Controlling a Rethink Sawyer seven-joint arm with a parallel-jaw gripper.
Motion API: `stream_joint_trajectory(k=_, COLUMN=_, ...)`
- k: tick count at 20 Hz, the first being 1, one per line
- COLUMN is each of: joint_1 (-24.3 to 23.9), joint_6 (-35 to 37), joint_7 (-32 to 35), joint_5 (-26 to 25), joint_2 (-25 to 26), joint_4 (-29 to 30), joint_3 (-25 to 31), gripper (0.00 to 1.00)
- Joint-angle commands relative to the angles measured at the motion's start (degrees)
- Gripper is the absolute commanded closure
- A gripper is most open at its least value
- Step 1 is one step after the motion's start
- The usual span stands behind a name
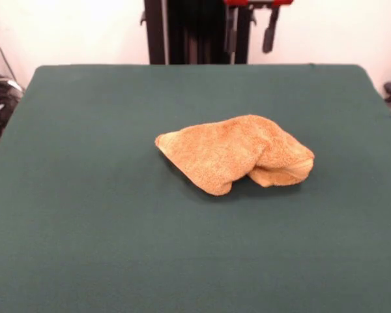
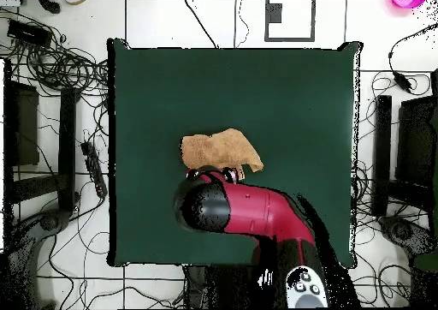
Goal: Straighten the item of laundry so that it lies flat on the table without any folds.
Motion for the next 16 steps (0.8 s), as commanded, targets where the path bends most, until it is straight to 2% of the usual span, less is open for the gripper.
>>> stream_joint_trajectory(k=1, joint_1=-1.1, joint_6=-3.2, joint_7=2.4, joint_5=-4.5, joint_2=7.1, joint_4=-6.6, joint_3=3.6, gripper=0.00)
stream_joint_trajectory(k=9, joint_1=-7.8, joint_6=-2.2, joint_7=-3.0, joint_5=-7.5, joint_2=6.8, joint_4=-7.0, joint_3=9.2, gripper=0.00)
stream_joint_trajectory(k=16, joint_1=-19.4, joint_6=-0.2, joint_7=-11.6, joint_5=-11.8, joint_2=5.6, joint_4=-4.4, joint_3=20.2, gripper=0.00)
